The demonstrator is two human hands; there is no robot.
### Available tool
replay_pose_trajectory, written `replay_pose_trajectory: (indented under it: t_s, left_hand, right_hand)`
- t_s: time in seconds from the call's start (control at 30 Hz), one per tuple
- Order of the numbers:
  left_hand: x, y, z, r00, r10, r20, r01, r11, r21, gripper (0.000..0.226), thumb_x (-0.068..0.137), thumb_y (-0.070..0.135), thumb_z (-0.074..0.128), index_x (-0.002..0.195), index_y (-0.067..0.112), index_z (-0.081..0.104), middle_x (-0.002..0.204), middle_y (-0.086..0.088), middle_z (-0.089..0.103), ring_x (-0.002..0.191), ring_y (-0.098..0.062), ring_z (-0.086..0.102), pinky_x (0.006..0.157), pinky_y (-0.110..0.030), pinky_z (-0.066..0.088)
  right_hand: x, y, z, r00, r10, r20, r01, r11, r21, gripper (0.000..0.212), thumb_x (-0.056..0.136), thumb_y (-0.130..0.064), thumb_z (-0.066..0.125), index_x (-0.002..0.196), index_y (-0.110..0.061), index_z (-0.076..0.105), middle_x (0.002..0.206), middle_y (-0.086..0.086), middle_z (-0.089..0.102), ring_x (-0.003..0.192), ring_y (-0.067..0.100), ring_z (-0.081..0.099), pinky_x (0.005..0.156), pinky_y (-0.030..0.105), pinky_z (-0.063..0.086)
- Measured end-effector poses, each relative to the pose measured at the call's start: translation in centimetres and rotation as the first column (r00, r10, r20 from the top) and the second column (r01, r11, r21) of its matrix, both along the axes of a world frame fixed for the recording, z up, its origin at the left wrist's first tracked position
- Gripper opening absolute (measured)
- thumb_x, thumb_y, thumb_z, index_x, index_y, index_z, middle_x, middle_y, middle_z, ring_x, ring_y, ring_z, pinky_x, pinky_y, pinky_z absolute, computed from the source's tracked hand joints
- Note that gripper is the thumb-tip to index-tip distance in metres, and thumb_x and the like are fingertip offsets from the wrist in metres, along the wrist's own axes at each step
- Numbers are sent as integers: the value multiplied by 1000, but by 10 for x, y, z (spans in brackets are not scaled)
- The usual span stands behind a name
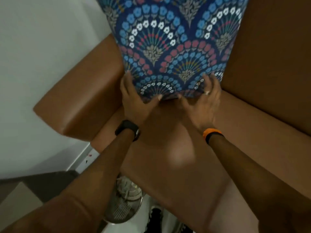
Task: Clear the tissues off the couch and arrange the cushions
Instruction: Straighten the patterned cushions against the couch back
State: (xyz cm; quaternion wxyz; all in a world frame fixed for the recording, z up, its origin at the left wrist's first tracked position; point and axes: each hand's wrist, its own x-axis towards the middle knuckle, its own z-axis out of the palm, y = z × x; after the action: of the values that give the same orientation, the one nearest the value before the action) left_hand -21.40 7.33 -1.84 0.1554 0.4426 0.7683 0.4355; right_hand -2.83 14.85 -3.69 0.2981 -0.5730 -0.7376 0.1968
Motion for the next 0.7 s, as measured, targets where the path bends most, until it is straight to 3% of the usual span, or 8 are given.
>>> replay_pose_trajectory:
  t_s: [0.07, 0.17, 0.3, 0.43, 0.5, 0.57, 0.63, 0.7]
  left_hand:
    - [-12, 28, 4, 975, 18, 220, -26, 999, 37, 124, 69, 41, 87, 155, 19, 1, 158, -10, 9, 140, -16, 26, 114, -35, 31]
    - [-15, 53, -2, 943, 47, 329, -60, 998, 28, 130, 62, 40, 91, 154, 27, -1, 148, 1, 13, 126, -5, 27, 109, -26, 32]
    - [-14, 65, -15, 931, -51, 362, 33, 998, 57, 126, 64, 37, 90, 153, 21, 3, 158, -4, 21, 147, -18, 26, 121, -45, 32]
    - [-15, 90, -8, 907, -234, 351, 217, 972, 87, 112, 64, 34, 90, 148, 22, 18, 151, 1, 36, 138, -8, 40, 113, -26, 40]
    - [-11, 111, -1, 869, -375, 323, 357, 927, 114, 102, 66, 28, 90, 142, 32, 22, 144, 10, 40, 132, 7, 43, 105, -11, 42]
    - [2, 131, 6, 816, -476, 329, 467, 877, 110, 100, 67, 22, 89, 138, 39, 20, 137, 22, 39, 124, 19, 43, 97, -2, 41]
    - [24, 147, 10, 766, -536, 356, 543, 835, 89, 100, 69, 16, 88, 140, 33, 20, 136, 22, 41, 122, 19, 44, 99, -6, 44]
    - [46, 153, 10, 752, -535, 386, 546, 833, 90, 97, 68, 16, 88, 142, 26, 26, 138, 13, 46, 128, 4, 48, 107, -20, 46]
  right_hand:
    - [6, 39, 2, 957, -139, -254, 115, 988, -105, 107, 81, -58, 78, 159, -12, 22, 164, 17, 25, 152, 36, 26, 123, 59, 31]
    - [19, 83, 2, 888, -189, -419, 39, 939, -340, 123, 67, -60, 89, 160, -22, 17, 162, 8, 30, 150, 30, 33, 124, 54, 35]
    - [31, 96, 8, 909, -104, -403, -71, 915, -396, 98, 62, -56, 94, 141, -23, 47, 144, 0, 59, 134, 21, 57, 113, 48, 50]
    - [57, 64, 20, 879, -220, -424, 50, 925, -376, 104, 62, -63, 91, 145, -21, 44, 147, 2, 52, 139, 29, 50, 115, 48, 47]
    - [76, 35, 30, 823, -302, -481, 168, 938, -303, 105, 66, -58, 92, 147, -21, 37, 148, 6, 49, 139, 29, 49, 116, 47, 47]
    - [89, 10, 36, 755, -356, -551, 230, 930, -286, 94, 74, -44, 92, 147, -43, 32, 150, 5, 49, 139, 25, 52, 116, 44, 46]
    - [97, -1, 39, 714, -401, -573, 246, 911, -331, 83, 83, -32, 86, 140, -61, 33, 148, 0, 53, 137, 17, 55, 116, 40, 47]
    - [110, 1, 39, 685, -440, -581, 242, 889, -388, 86, 87, -27, 82, 153, -39, 29, 149, -3, 54, 133, 7, 57, 115, 36, 49]
